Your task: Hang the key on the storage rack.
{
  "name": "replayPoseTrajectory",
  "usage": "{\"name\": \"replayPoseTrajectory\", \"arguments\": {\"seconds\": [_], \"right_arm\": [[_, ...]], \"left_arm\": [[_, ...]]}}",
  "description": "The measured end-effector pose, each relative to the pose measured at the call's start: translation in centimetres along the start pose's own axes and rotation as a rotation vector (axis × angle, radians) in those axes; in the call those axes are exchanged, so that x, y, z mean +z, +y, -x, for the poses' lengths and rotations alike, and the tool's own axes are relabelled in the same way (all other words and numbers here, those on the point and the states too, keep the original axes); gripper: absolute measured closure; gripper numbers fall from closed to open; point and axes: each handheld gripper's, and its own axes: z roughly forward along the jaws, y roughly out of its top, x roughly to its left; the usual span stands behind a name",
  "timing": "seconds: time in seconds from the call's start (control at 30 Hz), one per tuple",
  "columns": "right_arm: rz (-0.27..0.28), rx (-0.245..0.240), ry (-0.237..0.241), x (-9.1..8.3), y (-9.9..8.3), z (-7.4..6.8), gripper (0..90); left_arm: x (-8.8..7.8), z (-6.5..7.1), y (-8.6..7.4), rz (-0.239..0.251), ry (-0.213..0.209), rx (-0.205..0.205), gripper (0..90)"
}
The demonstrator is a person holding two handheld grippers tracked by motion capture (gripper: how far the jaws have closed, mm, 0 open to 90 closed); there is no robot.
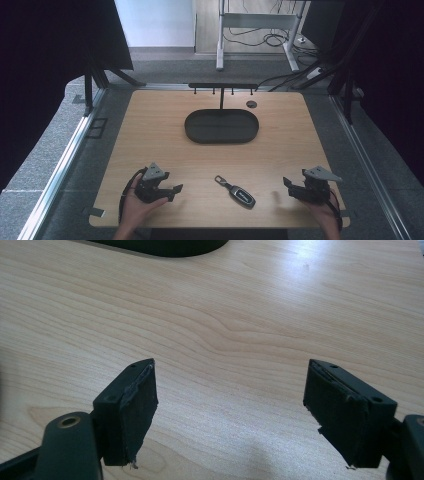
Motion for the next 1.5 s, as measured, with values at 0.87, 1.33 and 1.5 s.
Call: {"name": "replayPoseTrajectory", "arguments": {"seconds": [0.87,1.33,1.5], "right_arm": [[0.039,0.064,0.124,-0.6,0.5,0.0,30.3],[0.018,0.040,0.126,-1.0,1.1,-0.3,32.2],[0.027,0.032,0.137,-1.3,1.7,-1.0,33.3]], "left_arm": [[0.8,1.0,0.1,-0.007,-0.030,0.024,30.5],[1.1,1.0,0.0,-0.032,-0.027,0.028,30.4],[1.6,1.4,-0.1,-0.046,-0.025,0.037,30.4]]}}
